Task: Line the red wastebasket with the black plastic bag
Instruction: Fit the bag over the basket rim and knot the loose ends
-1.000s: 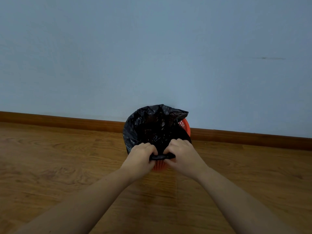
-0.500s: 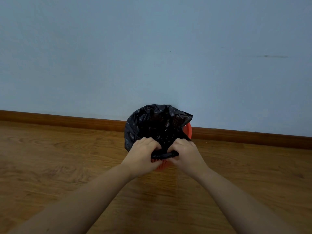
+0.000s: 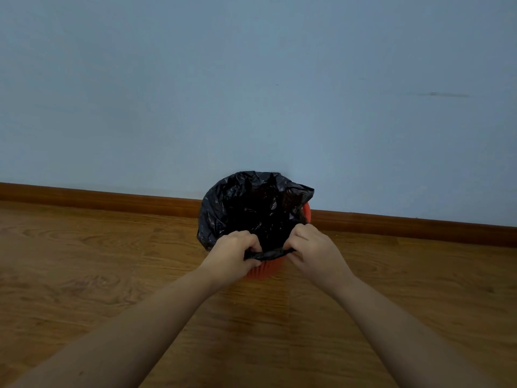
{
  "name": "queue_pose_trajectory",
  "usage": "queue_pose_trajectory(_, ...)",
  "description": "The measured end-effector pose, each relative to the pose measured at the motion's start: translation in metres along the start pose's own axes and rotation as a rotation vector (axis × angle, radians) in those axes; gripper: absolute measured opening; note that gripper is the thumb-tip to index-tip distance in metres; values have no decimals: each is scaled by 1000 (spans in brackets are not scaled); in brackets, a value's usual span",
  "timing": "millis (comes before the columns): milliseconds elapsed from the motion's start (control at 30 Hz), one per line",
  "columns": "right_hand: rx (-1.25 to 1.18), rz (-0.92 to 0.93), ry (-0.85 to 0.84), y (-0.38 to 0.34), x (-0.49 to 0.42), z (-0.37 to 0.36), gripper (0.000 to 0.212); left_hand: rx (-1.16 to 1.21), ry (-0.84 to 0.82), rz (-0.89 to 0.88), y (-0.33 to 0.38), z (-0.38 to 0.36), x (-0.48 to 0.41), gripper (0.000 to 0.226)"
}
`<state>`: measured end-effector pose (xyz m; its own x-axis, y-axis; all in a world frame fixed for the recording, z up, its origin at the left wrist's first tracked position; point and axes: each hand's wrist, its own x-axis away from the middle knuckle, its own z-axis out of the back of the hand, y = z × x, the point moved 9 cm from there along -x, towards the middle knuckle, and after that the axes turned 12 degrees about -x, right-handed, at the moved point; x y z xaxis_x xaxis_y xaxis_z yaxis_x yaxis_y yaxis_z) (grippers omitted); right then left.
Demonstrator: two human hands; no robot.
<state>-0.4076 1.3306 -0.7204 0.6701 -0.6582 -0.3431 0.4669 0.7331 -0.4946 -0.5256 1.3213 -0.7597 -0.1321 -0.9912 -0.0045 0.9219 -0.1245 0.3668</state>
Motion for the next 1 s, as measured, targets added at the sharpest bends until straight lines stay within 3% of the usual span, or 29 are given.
queue_pose_trajectory(367,-52,-60,-40,8,10,-2,10,14,6,27,19,-6,-8,26)
queue_pose_trajectory(567,-46,-90,-110,15,16,-11,9,-1,-4,10,24,-12,-11,18)
queue_pose_trajectory(800,114,112,9,-9,6,10,16,-53,9,-50,26,-5,-9,8)
queue_pose_trajectory(1000,183,141,-110,-8,3,-8,17,-94,1,-84,17,-3,-4,16)
